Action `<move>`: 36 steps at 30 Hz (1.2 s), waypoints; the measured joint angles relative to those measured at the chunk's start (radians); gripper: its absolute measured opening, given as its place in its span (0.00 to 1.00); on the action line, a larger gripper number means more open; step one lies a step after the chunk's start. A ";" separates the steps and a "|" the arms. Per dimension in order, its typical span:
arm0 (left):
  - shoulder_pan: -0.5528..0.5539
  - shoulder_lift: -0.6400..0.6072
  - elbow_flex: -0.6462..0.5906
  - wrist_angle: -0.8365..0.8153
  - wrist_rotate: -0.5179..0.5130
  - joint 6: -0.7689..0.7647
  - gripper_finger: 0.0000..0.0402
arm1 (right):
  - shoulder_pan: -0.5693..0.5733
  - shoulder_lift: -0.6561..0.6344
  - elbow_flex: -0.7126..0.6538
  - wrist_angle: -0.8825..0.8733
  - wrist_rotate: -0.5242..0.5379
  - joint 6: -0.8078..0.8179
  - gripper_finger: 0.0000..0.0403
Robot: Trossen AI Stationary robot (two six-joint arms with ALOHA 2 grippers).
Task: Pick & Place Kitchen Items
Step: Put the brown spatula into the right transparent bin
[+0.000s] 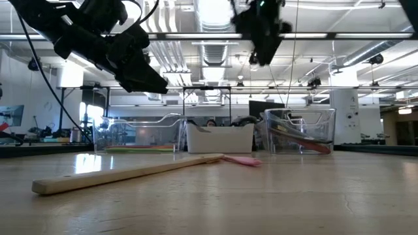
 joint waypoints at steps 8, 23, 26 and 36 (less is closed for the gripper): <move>0.000 -0.009 0.000 -0.013 0.000 -0.032 0.58 | 0.223 -0.258 -0.213 0.003 0.109 0.336 0.29; -0.050 0.001 0.009 -0.048 0.075 -0.366 0.58 | 0.429 -0.477 -0.564 0.083 0.347 0.616 0.26; -0.105 0.004 0.042 -0.099 0.031 -0.432 0.58 | 0.429 -0.475 -0.604 0.083 0.348 0.615 0.27; -0.248 0.158 0.275 -0.464 -0.139 -0.735 0.58 | 0.429 -0.475 -0.669 0.085 0.407 0.601 0.29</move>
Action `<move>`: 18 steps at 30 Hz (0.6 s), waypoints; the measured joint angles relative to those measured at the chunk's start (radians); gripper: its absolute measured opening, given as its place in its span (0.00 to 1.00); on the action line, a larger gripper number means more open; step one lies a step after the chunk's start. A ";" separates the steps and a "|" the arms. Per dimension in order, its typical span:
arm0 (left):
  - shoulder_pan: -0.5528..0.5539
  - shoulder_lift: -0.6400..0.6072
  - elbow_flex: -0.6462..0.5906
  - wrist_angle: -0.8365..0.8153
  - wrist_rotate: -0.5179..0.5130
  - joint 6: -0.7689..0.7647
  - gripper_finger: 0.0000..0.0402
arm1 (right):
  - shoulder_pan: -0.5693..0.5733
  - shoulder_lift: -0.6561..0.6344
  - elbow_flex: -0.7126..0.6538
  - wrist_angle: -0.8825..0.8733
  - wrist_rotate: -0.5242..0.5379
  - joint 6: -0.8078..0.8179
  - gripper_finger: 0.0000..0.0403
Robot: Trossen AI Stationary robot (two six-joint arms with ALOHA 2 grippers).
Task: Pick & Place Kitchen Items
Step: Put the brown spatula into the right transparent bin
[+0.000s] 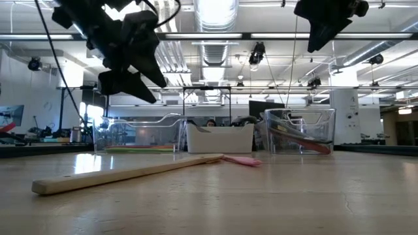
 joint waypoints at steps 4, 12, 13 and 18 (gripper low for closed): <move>-0.039 0.119 0.095 -0.039 0.001 -0.049 0.58 | 0.000 0.000 0.000 0.000 0.014 -0.029 0.29; -0.084 0.320 0.267 -0.156 0.022 -0.110 0.58 | 0.000 -0.001 0.000 0.000 0.016 -0.057 0.30; -0.086 0.338 0.281 -0.190 0.022 -0.128 0.58 | 0.000 -0.001 0.000 0.000 0.016 -0.064 0.30; -0.094 0.413 0.317 -0.244 0.025 -0.207 0.58 | 0.000 0.000 0.000 0.003 0.017 -0.077 0.32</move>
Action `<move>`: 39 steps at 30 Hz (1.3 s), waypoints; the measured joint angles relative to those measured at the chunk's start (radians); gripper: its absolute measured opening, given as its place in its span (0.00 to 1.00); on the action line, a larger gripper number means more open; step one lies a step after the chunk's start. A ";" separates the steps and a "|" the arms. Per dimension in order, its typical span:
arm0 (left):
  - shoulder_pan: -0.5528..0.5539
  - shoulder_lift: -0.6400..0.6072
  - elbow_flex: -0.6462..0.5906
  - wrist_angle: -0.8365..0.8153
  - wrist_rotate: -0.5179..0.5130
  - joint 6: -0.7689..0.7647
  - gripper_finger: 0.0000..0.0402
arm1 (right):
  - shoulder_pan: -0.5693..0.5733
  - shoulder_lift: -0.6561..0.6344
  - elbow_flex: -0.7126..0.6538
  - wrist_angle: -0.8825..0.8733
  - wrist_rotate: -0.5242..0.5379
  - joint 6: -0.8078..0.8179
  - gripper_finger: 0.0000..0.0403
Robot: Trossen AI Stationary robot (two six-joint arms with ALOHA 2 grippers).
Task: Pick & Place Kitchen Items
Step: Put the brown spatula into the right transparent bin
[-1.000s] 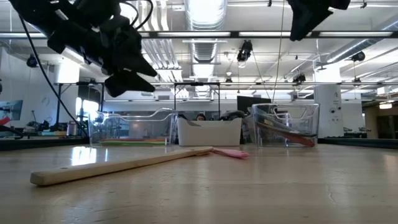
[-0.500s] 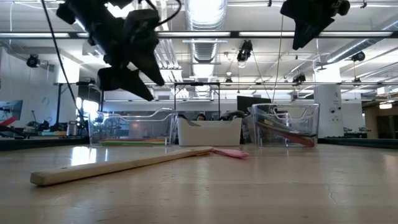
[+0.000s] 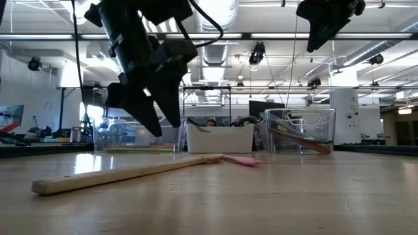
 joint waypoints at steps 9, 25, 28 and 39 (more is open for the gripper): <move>-0.023 0.089 0.055 0.029 0.013 -0.042 0.58 | 0.000 0.001 0.000 0.005 0.001 -0.018 0.32; -0.023 0.284 0.135 0.018 -0.010 -0.044 0.57 | 0.000 0.001 -0.001 0.033 0.003 -0.023 0.33; -0.024 0.316 0.140 -0.005 -0.032 -0.046 0.56 | 0.000 0.001 -0.002 0.035 0.005 -0.025 0.33; -0.024 0.375 0.137 -0.081 -0.080 -0.015 0.47 | 0.000 0.001 -0.002 0.058 0.008 -0.060 0.30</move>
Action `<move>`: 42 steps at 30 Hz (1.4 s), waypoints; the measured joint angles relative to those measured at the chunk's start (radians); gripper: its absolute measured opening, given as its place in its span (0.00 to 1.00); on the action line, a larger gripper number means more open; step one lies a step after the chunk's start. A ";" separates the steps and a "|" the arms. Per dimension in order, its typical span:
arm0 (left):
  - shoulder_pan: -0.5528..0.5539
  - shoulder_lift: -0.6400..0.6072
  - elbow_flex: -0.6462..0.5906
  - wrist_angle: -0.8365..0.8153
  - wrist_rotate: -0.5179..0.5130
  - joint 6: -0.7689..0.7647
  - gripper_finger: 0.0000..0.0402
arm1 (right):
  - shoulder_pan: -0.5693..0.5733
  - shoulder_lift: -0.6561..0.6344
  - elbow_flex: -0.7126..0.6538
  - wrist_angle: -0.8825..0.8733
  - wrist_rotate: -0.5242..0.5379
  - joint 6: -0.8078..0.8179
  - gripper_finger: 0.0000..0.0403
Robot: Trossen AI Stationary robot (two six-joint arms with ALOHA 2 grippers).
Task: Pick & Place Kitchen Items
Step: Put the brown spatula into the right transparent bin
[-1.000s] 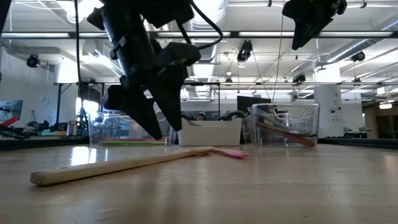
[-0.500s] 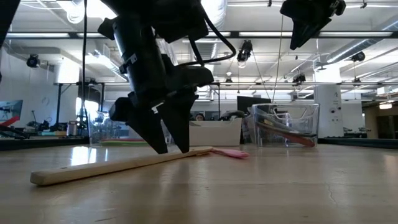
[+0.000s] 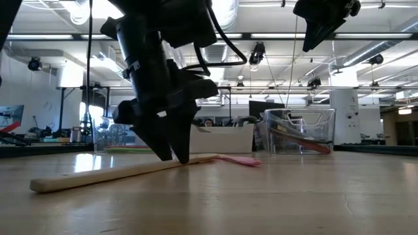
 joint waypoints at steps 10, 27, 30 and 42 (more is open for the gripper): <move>0.005 -0.002 -0.002 -0.088 -0.036 0.016 0.42 | 0.000 0.000 0.000 0.003 0.000 -0.007 0.33; 0.036 -0.005 -0.003 -0.117 0.007 0.075 0.20 | 0.000 0.000 0.000 0.015 -0.001 -0.011 0.31; 0.037 -0.005 -0.004 -0.114 0.015 0.097 0.20 | 0.000 0.000 0.000 0.017 -0.001 -0.014 0.32; 0.034 -0.133 -0.009 -0.115 -0.011 0.127 0.20 | 0.000 0.001 0.000 0.019 -0.002 -0.018 0.29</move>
